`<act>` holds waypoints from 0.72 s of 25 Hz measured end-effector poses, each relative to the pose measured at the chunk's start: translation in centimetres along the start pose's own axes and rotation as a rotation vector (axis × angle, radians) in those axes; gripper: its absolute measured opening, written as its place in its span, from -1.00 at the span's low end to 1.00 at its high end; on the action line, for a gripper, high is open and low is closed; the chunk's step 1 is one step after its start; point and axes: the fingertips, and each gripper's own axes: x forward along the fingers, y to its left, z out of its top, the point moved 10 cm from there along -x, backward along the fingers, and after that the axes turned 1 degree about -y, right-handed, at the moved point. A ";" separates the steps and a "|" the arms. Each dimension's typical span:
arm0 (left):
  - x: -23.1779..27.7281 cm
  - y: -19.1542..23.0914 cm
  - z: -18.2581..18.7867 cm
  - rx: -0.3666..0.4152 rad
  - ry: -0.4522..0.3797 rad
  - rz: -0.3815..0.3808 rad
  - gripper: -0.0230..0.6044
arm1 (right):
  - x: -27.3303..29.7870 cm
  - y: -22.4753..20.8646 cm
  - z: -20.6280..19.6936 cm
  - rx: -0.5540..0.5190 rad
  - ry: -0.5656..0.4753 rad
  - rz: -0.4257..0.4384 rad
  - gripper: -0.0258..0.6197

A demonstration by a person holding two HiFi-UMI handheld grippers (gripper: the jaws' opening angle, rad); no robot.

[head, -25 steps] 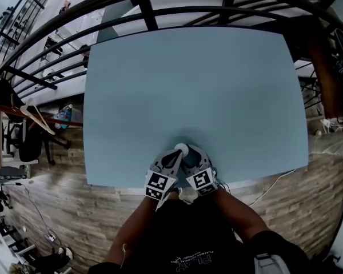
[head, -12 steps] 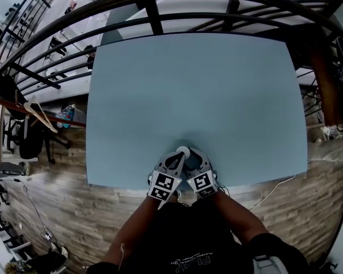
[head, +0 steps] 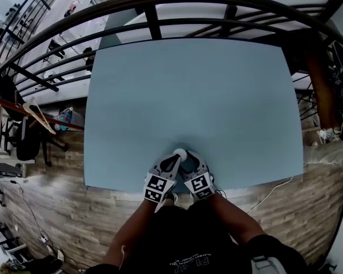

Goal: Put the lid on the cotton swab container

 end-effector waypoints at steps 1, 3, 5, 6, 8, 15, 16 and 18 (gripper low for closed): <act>-0.3 0.1 0.1 0.002 -0.017 0.004 -0.89 | -0.1 0.0 -0.1 -0.007 0.003 -0.004 -0.08; -1.1 0.2 0.4 0.001 -0.049 0.014 -0.89 | -0.5 0.2 -0.2 -0.017 0.009 -0.012 -0.06; -1.9 0.2 0.6 0.003 -0.068 0.020 -0.89 | -1.2 0.3 -0.5 -0.016 0.000 -0.019 -0.05; -2.3 0.1 0.7 0.006 -0.073 0.022 -0.89 | -1.7 0.4 -0.5 -0.022 -0.003 -0.023 -0.05; -3.0 0.1 0.9 0.010 -0.080 0.030 -0.89 | -2.9 0.6 -0.2 -0.035 -0.011 -0.025 -0.05; -5.5 0.0 0.8 -0.020 -0.119 0.066 -0.89 | -6.3 2.2 2.0 -0.053 -0.062 -0.031 -0.06; -5.8 -0.1 0.8 -0.024 -0.125 0.068 -0.89 | -6.7 2.4 2.4 -0.058 -0.074 -0.032 -0.06; -6.2 -0.3 0.8 -0.029 -0.138 0.072 -0.89 | -7.2 2.6 3.1 -0.067 -0.101 -0.029 -0.08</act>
